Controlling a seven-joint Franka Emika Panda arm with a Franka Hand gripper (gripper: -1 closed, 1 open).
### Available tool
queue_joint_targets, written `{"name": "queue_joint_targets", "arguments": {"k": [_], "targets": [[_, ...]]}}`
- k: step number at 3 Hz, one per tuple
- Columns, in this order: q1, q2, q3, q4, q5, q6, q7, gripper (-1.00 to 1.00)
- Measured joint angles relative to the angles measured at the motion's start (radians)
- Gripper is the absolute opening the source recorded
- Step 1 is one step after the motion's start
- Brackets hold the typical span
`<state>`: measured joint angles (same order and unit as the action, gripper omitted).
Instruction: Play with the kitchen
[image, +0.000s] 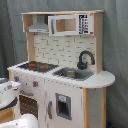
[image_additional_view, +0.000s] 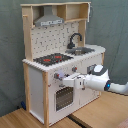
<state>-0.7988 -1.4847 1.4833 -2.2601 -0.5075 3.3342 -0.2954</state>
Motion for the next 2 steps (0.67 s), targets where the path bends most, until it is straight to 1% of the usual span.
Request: {"name": "queue_joint_targets", "arguments": {"k": [1, 2], "targets": [[-0.043, 0.0, 0.009, 0.072, -0.001, -0.068, -0.004, 1.0], [-0.057, 0.0, 0.009, 0.116, -0.002, -0.158, -0.042, 1.0]]}}
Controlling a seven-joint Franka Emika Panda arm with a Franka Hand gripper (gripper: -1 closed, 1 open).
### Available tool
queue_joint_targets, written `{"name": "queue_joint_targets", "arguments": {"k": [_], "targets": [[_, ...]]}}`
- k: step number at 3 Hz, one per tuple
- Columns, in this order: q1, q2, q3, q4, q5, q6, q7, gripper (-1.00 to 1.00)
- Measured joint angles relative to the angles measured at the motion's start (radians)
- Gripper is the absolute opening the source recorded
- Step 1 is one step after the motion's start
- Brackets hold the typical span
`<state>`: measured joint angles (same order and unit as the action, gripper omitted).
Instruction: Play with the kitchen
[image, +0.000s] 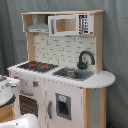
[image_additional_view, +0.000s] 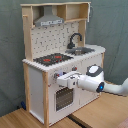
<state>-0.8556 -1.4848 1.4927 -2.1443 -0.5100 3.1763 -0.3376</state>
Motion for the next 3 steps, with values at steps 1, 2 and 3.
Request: {"name": "queue_joint_targets", "arguments": {"k": [1, 2, 3], "targets": [[-0.001, 0.0, 0.016, 0.014, -0.001, -0.085, -0.058, 1.0], [-0.044, 0.0, 0.039, 0.07, 0.0, -0.157, -0.065, 1.0], [-0.087, 0.001, 0.065, 0.129, 0.0, -0.188, -0.064, 1.0]]}}
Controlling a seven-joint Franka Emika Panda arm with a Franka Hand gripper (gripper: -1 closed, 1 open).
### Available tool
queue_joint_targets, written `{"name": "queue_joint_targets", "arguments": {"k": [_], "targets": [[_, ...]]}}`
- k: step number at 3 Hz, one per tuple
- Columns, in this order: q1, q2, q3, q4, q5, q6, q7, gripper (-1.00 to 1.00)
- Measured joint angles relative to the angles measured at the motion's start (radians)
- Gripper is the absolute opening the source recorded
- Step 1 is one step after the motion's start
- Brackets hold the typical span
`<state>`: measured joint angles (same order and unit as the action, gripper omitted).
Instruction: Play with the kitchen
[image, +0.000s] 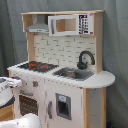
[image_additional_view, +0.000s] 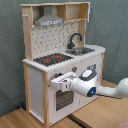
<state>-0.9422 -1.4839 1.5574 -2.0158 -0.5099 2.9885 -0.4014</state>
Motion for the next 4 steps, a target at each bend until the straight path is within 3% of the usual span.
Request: {"name": "queue_joint_targets", "arguments": {"k": [1, 2, 4], "targets": [[0.0, 0.0, 0.0, 0.0, 0.0, 0.0, 0.0, -1.0], [0.0, 0.002, 0.0, -0.003, 0.002, -0.007, 0.06, -1.0], [0.0, 0.02, 0.005, -0.003, 0.006, -0.005, 0.293, -1.0]]}}
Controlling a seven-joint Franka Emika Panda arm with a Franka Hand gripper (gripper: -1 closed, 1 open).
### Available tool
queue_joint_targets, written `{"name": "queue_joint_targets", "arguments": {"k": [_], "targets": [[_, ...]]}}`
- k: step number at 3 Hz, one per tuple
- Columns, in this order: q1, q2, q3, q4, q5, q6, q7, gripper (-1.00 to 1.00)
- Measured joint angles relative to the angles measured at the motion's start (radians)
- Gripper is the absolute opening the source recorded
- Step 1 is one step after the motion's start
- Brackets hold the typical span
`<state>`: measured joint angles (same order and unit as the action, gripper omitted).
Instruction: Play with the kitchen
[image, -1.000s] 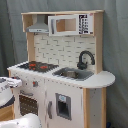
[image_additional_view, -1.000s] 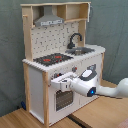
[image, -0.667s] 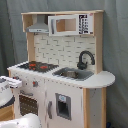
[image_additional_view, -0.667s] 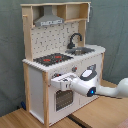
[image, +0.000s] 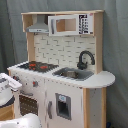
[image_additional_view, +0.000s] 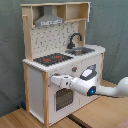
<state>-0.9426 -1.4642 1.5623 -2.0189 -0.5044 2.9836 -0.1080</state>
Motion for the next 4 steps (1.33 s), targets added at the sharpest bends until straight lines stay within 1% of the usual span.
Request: {"name": "queue_joint_targets", "arguments": {"k": [2, 3, 4], "targets": [[0.0, 0.009, 0.002, -0.001, 0.001, 0.004, 0.204, -1.0], [0.0, 0.009, 0.002, -0.001, 0.001, 0.004, 0.326, -1.0], [0.0, 0.009, 0.001, -0.001, 0.002, 0.005, 0.429, -1.0]]}}
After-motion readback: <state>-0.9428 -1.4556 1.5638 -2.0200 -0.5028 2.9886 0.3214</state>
